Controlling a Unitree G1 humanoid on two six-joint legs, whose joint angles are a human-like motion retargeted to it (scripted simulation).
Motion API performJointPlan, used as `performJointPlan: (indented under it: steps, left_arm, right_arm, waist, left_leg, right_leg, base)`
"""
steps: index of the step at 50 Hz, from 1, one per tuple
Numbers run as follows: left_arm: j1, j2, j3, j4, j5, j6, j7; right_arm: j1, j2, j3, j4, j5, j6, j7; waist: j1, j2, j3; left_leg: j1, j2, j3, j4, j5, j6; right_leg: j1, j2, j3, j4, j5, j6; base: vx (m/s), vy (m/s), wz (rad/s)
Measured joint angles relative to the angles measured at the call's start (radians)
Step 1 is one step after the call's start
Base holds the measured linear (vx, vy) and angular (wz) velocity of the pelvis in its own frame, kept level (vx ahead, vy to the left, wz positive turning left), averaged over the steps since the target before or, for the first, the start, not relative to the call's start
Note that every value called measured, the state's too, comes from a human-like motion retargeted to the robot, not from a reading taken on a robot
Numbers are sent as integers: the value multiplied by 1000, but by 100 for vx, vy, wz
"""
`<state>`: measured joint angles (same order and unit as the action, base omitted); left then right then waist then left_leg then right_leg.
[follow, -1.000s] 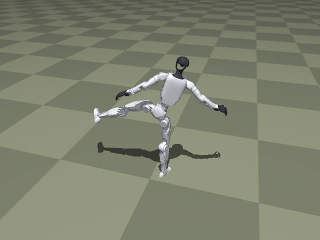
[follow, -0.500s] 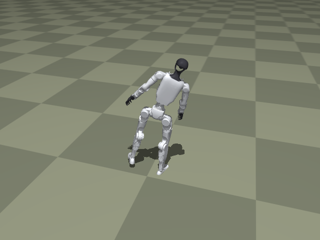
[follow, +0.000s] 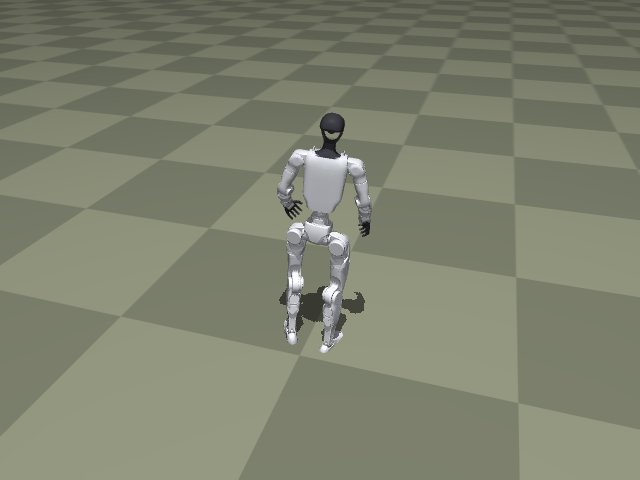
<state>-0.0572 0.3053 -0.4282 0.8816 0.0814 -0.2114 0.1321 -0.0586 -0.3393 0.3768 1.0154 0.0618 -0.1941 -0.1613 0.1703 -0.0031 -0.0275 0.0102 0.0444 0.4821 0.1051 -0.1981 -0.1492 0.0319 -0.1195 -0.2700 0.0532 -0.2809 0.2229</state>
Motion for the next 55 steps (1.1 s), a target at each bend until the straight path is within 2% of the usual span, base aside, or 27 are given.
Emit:
performJointPlan:
  steps: [10,17,26,31,35,40,47,51,55]
  left_arm:
    - [-85,-26,-121,-13,72,15,-42]
    - [-118,1,-115,18,55,33,-26]
    - [-164,12,-207,63,24,57,-28]
    - [-170,8,-150,106,34,50,-68]
    - [-159,50,-32,162,52,46,-120]
    - [-138,208,67,267,58,47,-136]
    - [-105,535,200,459,49,35,-88]
    - [-78,724,311,543,-3,26,-67]
    - [-41,885,411,597,-79,15,-62]
  right_arm:
    - [-57,85,-19,-29,106,8,-1]
    - [-128,136,47,-61,121,8,-13]
    - [-139,86,14,-107,196,-18,-74]
    - [-129,18,-38,-77,158,-4,-17]
    - [-126,-98,-102,-48,92,24,97]
    - [-93,-333,-215,-3,34,43,154]
    - [6,-738,-482,212,6,40,88]
    - [68,-948,-700,355,13,53,58]
    - [147,-1119,-917,437,74,67,46]
  waist:
    - [-43,-49,37]
    - [-70,-56,82]
    - [-175,-20,112]
    - [-192,-9,102]
    - [-169,16,95]
    - [-116,51,99]
    - [-52,85,63]
    - [-47,69,36]
    - [-62,32,9]
  left_leg:
    - [8,10,19,-15,0,9]
    - [7,18,24,-39,11,3]
    - [-19,16,-29,-47,30,-40]
    - [-11,-2,-38,-59,32,-42]
    - [-5,-15,-18,-63,37,-33]
    - [-3,-43,-19,-50,70,-30]
    - [-37,-84,-286,-57,128,-31]
    - [-46,-29,-300,-85,132,-36]
    - [-65,85,-211,-105,231,-77]
  right_leg:
    - [-8,10,4,7,11,-9]
    - [-24,20,2,14,0,-42]
    - [-32,41,0,-3,3,-95]
    - [-37,46,39,-2,-4,-98]
    - [-42,34,55,1,-8,-87]
    - [-28,2,69,-13,-1,-73]
    - [-26,-53,53,-32,12,-78]
    - [-28,-98,24,-39,22,-62]
    - [-31,-154,-8,-45,33,-34]
  base:
    - [-2,10,-6]
    - [-5,8,-5]
    - [-4,3,34]
    - [1,-2,9]
    - [2,-6,-23]
    - [3,-7,-14]
    - [5,-8,17]
    - [8,-10,42]
    - [8,-10,49]
